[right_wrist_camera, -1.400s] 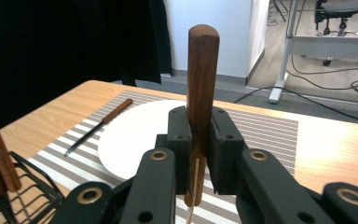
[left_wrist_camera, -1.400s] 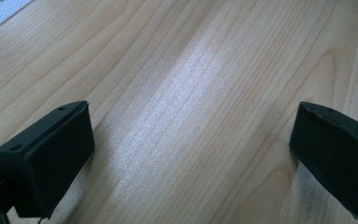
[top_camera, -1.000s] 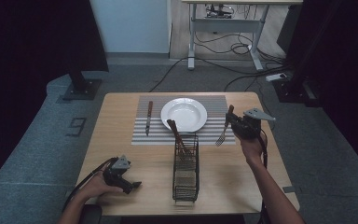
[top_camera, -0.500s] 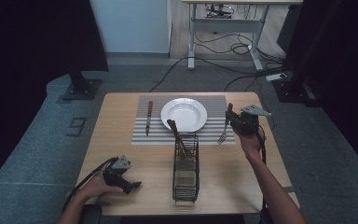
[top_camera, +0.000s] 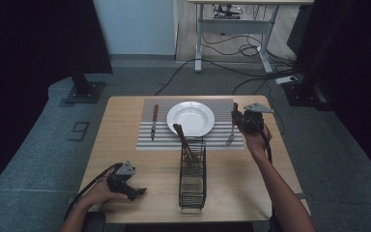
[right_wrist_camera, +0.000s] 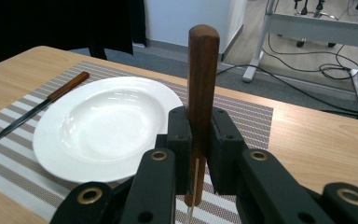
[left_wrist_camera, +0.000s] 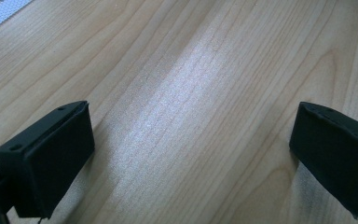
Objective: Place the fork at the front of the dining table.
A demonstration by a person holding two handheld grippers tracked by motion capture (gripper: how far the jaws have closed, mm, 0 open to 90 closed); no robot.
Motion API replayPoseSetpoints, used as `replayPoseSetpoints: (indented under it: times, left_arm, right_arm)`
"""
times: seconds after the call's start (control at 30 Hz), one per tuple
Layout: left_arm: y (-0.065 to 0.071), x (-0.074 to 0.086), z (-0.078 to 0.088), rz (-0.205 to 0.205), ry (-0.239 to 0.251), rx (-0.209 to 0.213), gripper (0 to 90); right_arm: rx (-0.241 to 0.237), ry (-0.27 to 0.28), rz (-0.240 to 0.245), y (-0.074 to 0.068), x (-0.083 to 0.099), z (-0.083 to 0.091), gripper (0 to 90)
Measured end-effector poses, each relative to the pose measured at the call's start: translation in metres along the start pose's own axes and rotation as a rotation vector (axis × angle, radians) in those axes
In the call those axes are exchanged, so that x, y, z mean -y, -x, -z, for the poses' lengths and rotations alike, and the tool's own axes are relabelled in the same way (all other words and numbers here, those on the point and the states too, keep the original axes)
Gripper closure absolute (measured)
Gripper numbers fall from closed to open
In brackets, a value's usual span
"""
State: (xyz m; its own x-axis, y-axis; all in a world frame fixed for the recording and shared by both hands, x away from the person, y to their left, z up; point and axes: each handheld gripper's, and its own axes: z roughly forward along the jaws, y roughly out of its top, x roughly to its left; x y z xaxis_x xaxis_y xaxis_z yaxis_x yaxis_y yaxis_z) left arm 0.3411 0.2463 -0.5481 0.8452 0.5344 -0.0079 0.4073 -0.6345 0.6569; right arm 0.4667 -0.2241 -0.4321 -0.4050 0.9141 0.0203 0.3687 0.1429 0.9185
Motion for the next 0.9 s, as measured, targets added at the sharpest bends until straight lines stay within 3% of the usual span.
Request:
replayPoseSetpoints:
  times: [0.3,0.57,0.9]
  left_arm:
    - [0.0,0.0,0.0,0.0,0.0,0.0,0.0]
    - [0.0,0.0,0.0,0.0,0.0,0.0,0.0]
    - [0.0,0.0,0.0,0.0,0.0,0.0,0.0]
  right_arm:
    - [0.029,-0.038,0.002,0.005,0.002,-0.021,80.4]
    - [0.043,-0.022,-0.055,0.012,0.005,-0.029,80.4]
    - [0.05,-0.026,-0.054,0.012,0.004,-0.034,80.3]
